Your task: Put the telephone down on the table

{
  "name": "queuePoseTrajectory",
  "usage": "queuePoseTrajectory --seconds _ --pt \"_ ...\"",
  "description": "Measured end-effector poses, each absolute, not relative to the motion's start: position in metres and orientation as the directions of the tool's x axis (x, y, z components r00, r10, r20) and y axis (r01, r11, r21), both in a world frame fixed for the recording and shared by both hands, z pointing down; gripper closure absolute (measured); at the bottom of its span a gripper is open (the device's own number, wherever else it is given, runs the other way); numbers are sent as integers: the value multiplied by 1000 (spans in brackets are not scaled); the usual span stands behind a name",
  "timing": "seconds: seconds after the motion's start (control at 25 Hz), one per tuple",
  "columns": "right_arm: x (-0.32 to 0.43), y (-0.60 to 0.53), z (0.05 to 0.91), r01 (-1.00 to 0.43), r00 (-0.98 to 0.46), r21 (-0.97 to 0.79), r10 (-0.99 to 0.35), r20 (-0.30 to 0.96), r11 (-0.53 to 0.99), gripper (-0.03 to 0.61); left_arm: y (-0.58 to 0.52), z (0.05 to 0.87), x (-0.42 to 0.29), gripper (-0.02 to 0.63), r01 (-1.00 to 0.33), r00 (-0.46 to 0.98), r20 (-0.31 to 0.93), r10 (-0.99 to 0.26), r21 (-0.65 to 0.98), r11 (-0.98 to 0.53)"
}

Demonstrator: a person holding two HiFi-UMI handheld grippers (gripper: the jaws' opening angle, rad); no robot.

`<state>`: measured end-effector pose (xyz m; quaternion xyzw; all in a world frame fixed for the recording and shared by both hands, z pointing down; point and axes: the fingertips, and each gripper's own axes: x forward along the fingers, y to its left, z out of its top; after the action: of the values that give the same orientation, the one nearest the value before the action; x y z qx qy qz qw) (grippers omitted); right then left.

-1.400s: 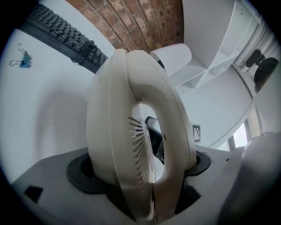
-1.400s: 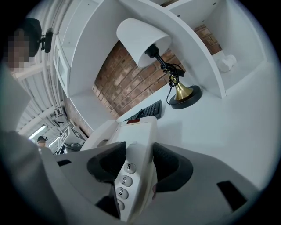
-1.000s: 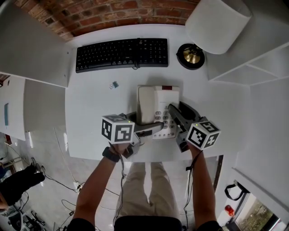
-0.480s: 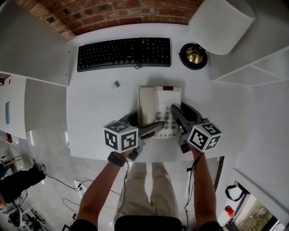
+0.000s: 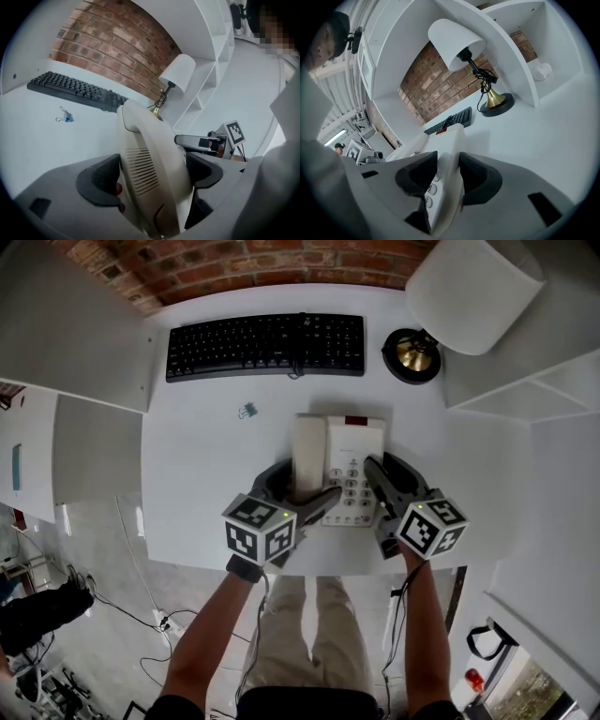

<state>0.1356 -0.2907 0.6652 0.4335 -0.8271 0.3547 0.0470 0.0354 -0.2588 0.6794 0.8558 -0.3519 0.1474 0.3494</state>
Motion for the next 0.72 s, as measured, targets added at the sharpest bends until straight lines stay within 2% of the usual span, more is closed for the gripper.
queuePoseTrajectory --seconds 0.48,0.72 --pt "135 -290 665 -756 -613 -540 -691 384 370 431 -257 677 30 170 -717 697 478 -535 495 -491" --pt "135 -289 664 -756 -612 -542 -690 386 368 431 -256 670 23 202 -719 684 435 -585 535 -444"
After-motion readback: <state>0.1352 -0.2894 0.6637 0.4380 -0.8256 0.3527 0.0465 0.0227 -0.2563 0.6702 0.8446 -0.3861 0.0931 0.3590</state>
